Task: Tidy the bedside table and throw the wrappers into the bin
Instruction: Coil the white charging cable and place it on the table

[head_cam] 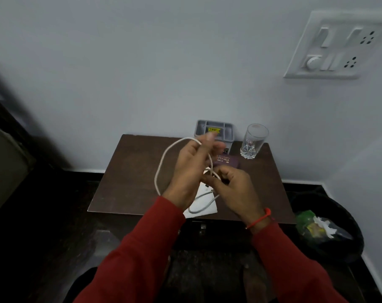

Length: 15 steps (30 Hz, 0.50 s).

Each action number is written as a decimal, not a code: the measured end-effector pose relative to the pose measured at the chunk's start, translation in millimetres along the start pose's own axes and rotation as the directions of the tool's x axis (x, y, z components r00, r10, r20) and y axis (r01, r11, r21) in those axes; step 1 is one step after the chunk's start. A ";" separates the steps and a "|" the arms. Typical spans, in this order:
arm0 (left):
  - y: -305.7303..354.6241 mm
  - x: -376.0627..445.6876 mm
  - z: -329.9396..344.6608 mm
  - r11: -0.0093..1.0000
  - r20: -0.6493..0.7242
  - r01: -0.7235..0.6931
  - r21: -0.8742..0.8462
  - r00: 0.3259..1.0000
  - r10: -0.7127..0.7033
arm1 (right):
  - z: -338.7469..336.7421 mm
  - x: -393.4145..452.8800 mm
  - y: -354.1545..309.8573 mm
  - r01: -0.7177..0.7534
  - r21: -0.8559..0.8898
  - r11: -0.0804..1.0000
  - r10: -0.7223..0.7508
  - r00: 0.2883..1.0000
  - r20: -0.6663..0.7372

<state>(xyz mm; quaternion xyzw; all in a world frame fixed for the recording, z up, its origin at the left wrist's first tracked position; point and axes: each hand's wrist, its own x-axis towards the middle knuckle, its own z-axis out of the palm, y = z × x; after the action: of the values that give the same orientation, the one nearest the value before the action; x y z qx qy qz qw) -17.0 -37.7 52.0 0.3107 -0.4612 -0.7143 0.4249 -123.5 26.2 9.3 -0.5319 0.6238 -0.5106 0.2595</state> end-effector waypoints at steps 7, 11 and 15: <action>29.5 14.1 -18.9 0.970 -0.232 -0.216 -0.114 0.955 0.186 | -33.3 9.1 -2.5 0.042 -0.211 0.977 -0.006 0.986 0.167; 45.8 17.5 -51.0 0.943 -0.327 -0.326 0.064 0.886 0.329 | -61.2 5.5 -17.0 0.007 -0.052 0.999 0.014 0.917 0.399; 24.0 21.3 -98.8 0.583 -0.065 -0.233 0.779 0.894 0.444 | -96.6 3.1 -20.0 0.055 0.224 0.973 -0.075 0.993 0.086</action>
<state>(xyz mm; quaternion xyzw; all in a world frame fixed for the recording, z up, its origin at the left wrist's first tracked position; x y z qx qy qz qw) 63.8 -100.8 35.3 0.4521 -0.7076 -0.3164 0.4413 -200.2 60.0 61.5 -0.5432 0.5325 -0.5595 0.3292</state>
